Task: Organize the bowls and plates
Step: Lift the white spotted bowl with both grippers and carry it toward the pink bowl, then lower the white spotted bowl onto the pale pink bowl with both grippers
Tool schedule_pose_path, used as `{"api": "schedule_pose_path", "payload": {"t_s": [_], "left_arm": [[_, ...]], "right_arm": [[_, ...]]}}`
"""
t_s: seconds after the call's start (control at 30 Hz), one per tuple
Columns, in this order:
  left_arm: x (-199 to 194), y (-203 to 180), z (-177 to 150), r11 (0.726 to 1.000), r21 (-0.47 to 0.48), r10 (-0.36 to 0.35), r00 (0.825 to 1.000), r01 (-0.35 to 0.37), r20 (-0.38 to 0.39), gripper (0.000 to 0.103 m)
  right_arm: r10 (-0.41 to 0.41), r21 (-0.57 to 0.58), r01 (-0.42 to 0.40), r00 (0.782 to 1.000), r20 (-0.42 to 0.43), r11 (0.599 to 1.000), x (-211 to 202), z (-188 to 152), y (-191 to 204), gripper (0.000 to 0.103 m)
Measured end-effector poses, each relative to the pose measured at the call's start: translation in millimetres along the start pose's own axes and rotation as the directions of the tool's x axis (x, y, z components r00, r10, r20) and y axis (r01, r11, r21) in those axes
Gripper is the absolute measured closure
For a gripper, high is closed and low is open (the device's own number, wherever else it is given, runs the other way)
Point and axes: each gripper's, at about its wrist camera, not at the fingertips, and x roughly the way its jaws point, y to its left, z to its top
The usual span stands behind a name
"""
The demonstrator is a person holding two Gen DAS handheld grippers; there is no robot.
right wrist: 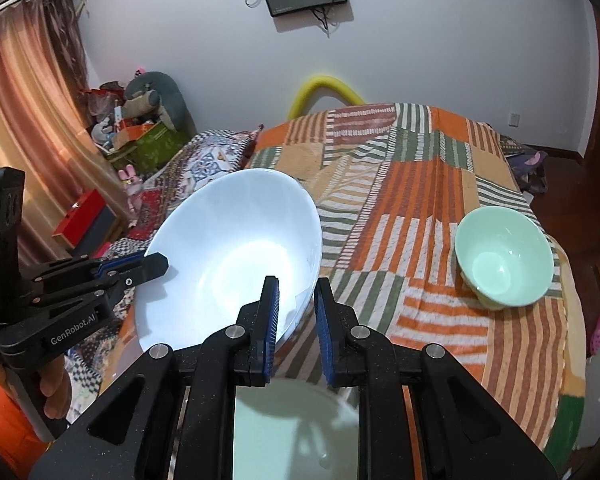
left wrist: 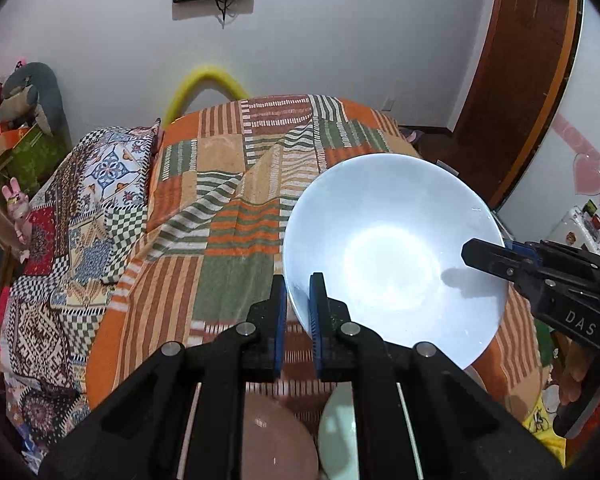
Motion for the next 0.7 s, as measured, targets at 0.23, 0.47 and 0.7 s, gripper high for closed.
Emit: {"api": "schedule_pose_path", "payload": {"t_s": [0.23, 0.47, 0.7], "left_arm": [[-35.7, 11.5, -26.9, 1.000, -0.025, 0.008, 1.000, -0.007, 0.017, 0.093], [-61.5, 32.4, -56.2, 0.997, -0.056, 0.056, 0.998, -0.055, 0.015, 0.093], [-78.5, 57.2, -83.5, 0.991, -0.104, 0.084, 0.996, -0.083, 0.004, 0.093]], "right_arm": [[0.026, -0.024, -0.026, 1.000, -0.002, 0.999, -13.0, -18.0, 27.3, 0.087], [0.072, -0.055, -0.073, 0.997, -0.012, 0.996, -13.7, -34.3, 55.3, 0.086], [0.125, -0.084, -0.128, 0.991, -0.039, 0.988, -3.0, -46.1, 79.4, 0.086]]}}
